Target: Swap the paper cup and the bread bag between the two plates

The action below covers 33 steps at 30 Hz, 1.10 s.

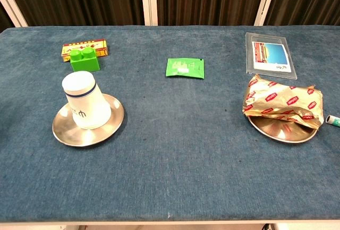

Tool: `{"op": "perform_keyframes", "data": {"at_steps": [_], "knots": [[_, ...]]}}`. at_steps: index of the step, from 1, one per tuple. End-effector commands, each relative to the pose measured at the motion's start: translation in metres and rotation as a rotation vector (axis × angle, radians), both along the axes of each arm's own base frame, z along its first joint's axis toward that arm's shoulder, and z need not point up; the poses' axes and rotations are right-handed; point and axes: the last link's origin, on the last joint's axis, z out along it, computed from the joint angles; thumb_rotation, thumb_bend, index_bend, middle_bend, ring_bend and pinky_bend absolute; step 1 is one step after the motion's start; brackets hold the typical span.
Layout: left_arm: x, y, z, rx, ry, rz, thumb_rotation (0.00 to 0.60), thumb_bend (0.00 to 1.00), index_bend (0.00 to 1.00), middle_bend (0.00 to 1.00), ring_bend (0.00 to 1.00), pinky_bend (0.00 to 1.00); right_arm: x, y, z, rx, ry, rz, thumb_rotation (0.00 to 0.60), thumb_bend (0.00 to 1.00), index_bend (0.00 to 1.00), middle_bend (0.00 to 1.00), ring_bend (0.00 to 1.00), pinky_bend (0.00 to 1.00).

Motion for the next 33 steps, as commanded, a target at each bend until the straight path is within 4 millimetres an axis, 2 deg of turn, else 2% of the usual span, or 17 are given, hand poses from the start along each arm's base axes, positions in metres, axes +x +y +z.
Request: {"op": "perform_keyframes", "data": {"at_steps": [1,5,8,10,14,22,28,33], "knots": [[0.001,0.001,-0.002,-0.011,-0.004,-0.002,0.6,0.09,0.01,0.0,0.0,0.1,0.001,0.002,0.001,-0.003,0.0,0.004,0.6,0.22,0.0,0.0,0.0,0.0],[0.009,0.008,-0.015,-0.075,-0.066,0.017,0.6,0.09,0.01,0.0,0.0,0.1,0.001,0.007,0.005,-0.017,-0.005,0.008,0.6,0.22,0.0,0.0,0.0,0.0],[0.027,0.021,-0.031,-0.122,-0.187,-0.004,0.6,0.09,0.01,0.0,0.0,0.1,0.001,0.01,0.008,-0.033,-0.013,0.008,0.6,0.22,0.0,0.0,0.0,0.0],[0.041,0.031,-0.042,-0.139,-0.199,-0.032,0.6,0.09,0.01,0.0,0.0,0.11,0.001,0.011,0.011,-0.041,-0.02,0.008,0.6,0.22,0.0,0.0,0.0,0.0],[0.072,0.046,-0.059,-0.148,-0.151,-0.055,0.6,0.09,0.03,0.04,0.04,0.18,0.0,0.012,0.014,-0.044,-0.038,0.012,0.6,0.22,0.0,0.0,0.0,0.0],[0.119,0.064,-0.107,-0.208,-0.058,-0.064,0.6,0.09,0.05,0.08,0.06,0.18,0.0,0.011,0.017,-0.018,-0.058,0.015,0.6,0.22,0.0,0.0,0.0,0.0],[0.144,0.073,-0.143,-0.241,0.02,-0.076,0.6,0.1,0.07,0.1,0.08,0.18,-0.003,0.012,0.025,-0.062,-0.056,0.008,0.6,0.22,0.0,0.0,0.0,0.0],[0.155,0.076,-0.162,-0.242,0.061,-0.066,0.6,0.1,0.11,0.12,0.1,0.18,-0.004,0.013,0.03,-0.071,-0.071,0.008,0.6,0.22,0.0,0.0,0.0,0.0]]}}
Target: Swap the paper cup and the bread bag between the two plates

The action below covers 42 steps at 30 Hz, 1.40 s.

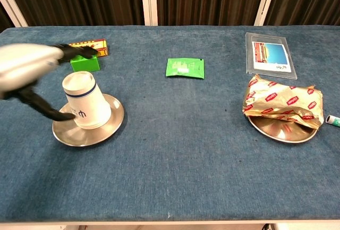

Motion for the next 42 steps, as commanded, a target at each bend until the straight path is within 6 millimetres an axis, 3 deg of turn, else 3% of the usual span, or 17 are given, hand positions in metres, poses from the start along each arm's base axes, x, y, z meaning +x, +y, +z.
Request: {"op": "perform_keyframes", "data": {"at_steps": [1,12,16,22,28,34,38,42], "knots": [[0.011,0.006,-0.014,-0.004,0.016,0.005,0.6,0.1,0.12,0.12,0.1,0.18,0.0,0.001,0.002,-0.002,-0.005,0.005,0.6,0.22,0.0,0.0,0.0,0.0],[0.007,0.011,-0.018,0.063,0.08,0.041,0.6,0.18,0.32,0.3,0.28,0.47,0.0,0.003,0.005,0.003,-0.018,0.017,0.6,0.22,0.0,0.0,0.0,0.0],[0.007,0.01,-0.016,0.078,0.087,0.042,0.6,0.22,0.37,0.36,0.39,0.64,0.001,0.004,0.004,0.004,-0.015,0.017,0.6,0.22,0.0,0.0,0.0,0.0],[0.014,0.013,-0.012,0.124,0.048,0.023,0.6,0.34,0.46,0.49,0.52,0.8,0.001,0.004,0.003,0.009,-0.013,0.019,0.6,0.22,0.0,0.0,0.0,0.0],[0.048,0.027,-0.013,0.185,-0.016,-0.081,0.6,0.39,0.51,0.54,0.56,0.82,0.002,0.003,0.001,0.013,-0.013,0.02,0.6,0.22,0.0,0.0,0.0,0.0],[0.096,0.059,-0.044,0.209,-0.074,-0.14,0.6,0.39,0.51,0.54,0.56,0.82,0.002,0.0,-0.001,0.029,-0.012,0.018,0.6,0.22,0.0,0.0,0.0,0.0],[0.112,0.075,-0.068,0.198,-0.026,-0.139,0.6,0.38,0.51,0.54,0.55,0.76,0.001,-0.001,0.001,0.031,-0.018,0.015,0.6,0.22,0.0,0.0,0.0,0.0],[0.114,0.082,-0.087,0.175,0.014,-0.117,0.6,0.35,0.51,0.54,0.55,0.73,-0.002,-0.002,0.003,0.037,-0.024,0.01,0.6,0.22,0.0,0.0,0.0,0.0]]}}
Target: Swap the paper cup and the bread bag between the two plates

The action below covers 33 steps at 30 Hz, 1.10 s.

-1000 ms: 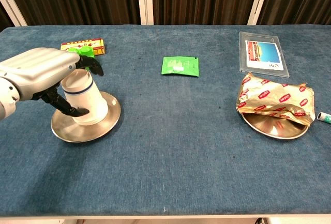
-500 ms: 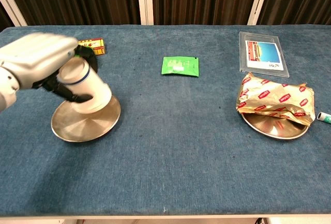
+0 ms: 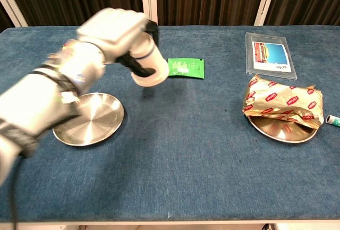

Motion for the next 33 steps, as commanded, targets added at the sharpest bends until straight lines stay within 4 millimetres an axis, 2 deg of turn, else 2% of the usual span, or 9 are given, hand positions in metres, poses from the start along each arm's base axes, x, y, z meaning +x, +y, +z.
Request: {"op": "perform_keyframes", "data": {"at_steps": [1,5,9,12,18,21,24,28,33], "knots": [[0.011,0.007,-0.023,-0.036,0.025,0.021,0.6,0.34,0.51,0.54,0.54,0.7,-0.002,0.0,0.002,0.003,-0.002,-0.002,0.6,0.22,0.0,0.0,0.0,0.0],[0.011,0.004,-0.034,-0.069,0.008,0.041,0.6,0.25,0.46,0.51,0.52,0.66,-0.003,0.0,0.006,-0.005,-0.009,-0.001,0.6,0.22,0.0,0.0,0.0,0.0],[0.019,0.002,-0.042,-0.1,-0.035,0.011,0.6,0.14,0.25,0.36,0.37,0.56,-0.003,-0.001,0.006,-0.002,-0.014,-0.003,0.6,0.22,0.0,0.0,0.0,0.0],[0.023,-0.001,-0.042,-0.104,-0.059,-0.019,0.6,0.08,0.14,0.25,0.26,0.48,-0.003,0.0,0.005,0.008,-0.011,0.002,0.6,0.22,0.0,0.0,0.0,0.0],[0.025,-0.012,-0.029,-0.128,-0.106,-0.055,0.6,0.0,0.1,0.19,0.2,0.44,0.0,-0.004,-0.004,0.038,0.008,0.012,0.6,0.22,0.0,0.0,0.0,0.0],[0.022,-0.022,-0.009,-0.121,-0.124,-0.074,0.6,0.0,0.1,0.19,0.2,0.43,0.009,-0.013,-0.013,0.045,-0.003,0.062,0.6,0.22,0.0,0.0,0.0,0.0],[0.01,-0.035,0.025,-0.07,-0.105,-0.109,0.6,0.0,0.08,0.17,0.19,0.43,0.019,-0.027,-0.032,0.086,-0.005,0.133,0.6,0.22,0.0,0.0,0.0,0.0],[-0.028,-0.061,0.078,-0.009,-0.058,-0.098,0.6,0.0,0.08,0.17,0.18,0.43,0.044,-0.058,-0.066,0.197,0.019,0.202,0.6,0.22,0.0,0.0,0.0,0.0],[-0.079,-0.084,0.119,0.027,-0.02,-0.023,0.6,0.0,0.08,0.17,0.18,0.43,0.075,-0.086,-0.114,0.335,0.07,0.225,0.6,0.22,0.0,0.0,0.0,0.0]]}}
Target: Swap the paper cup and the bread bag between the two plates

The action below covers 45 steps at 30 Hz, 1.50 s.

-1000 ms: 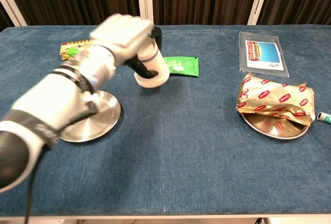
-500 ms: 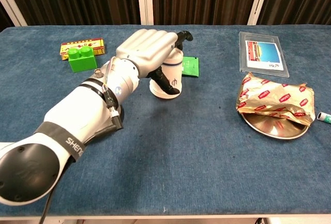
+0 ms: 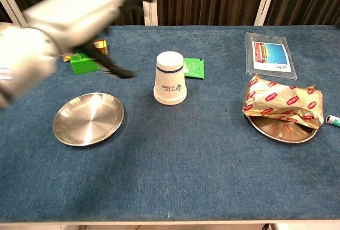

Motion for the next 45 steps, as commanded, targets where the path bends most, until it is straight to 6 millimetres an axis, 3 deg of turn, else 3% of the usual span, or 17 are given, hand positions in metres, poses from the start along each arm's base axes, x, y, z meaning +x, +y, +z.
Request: {"op": "perform_keyframes", "data": {"at_steps": [1,4,8,15,19,27,33,40,45], "knots": [[-0.055,-0.033,0.046,0.048,0.037,0.079,0.6,0.0,0.08,0.17,0.18,0.43,0.038,-0.03,-0.053,0.123,0.06,0.054,0.6,0.22,0.0,0.0,0.0,0.01],[-0.077,-0.041,0.058,0.054,0.03,0.117,0.6,0.0,0.08,0.17,0.18,0.43,0.048,-0.037,-0.08,0.17,0.101,0.055,0.6,0.24,0.04,0.03,0.02,0.06],[-0.093,-0.048,0.069,0.05,0.011,0.15,0.6,0.0,0.08,0.17,0.18,0.43,0.05,-0.039,-0.1,0.188,0.161,0.041,0.6,0.35,0.3,0.21,0.27,0.33],[-0.101,-0.054,0.085,0.088,-0.009,0.151,0.6,0.01,0.08,0.17,0.18,0.43,0.047,-0.041,-0.105,0.142,0.19,0.019,0.6,0.4,0.67,0.55,0.64,0.66],[-0.104,-0.056,0.089,0.097,-0.017,0.159,0.6,0.02,0.08,0.17,0.18,0.43,0.049,-0.043,-0.101,0.109,0.155,0.02,0.6,0.45,0.79,0.65,0.73,0.76],[-0.106,-0.057,0.093,0.103,-0.028,0.163,0.6,0.02,0.08,0.17,0.18,0.43,0.082,-0.03,-0.089,0.07,0.069,0.16,0.6,0.47,0.82,0.67,0.75,0.78],[-0.107,-0.057,0.101,0.124,-0.048,0.166,0.6,0.02,0.08,0.17,0.18,0.43,0.126,-0.022,-0.093,0.077,0.05,0.271,0.6,0.47,0.82,0.67,0.75,0.78],[-0.116,-0.06,0.112,0.155,-0.059,0.182,0.6,0.02,0.08,0.17,0.18,0.43,0.17,-0.026,-0.146,0.172,0.058,0.325,0.6,0.47,0.79,0.67,0.75,0.78],[-0.121,-0.062,0.117,0.17,-0.063,0.195,0.6,0.03,0.08,0.17,0.18,0.43,0.184,-0.029,-0.189,0.252,0.036,0.333,0.6,0.47,0.66,0.64,0.64,0.75]]}}
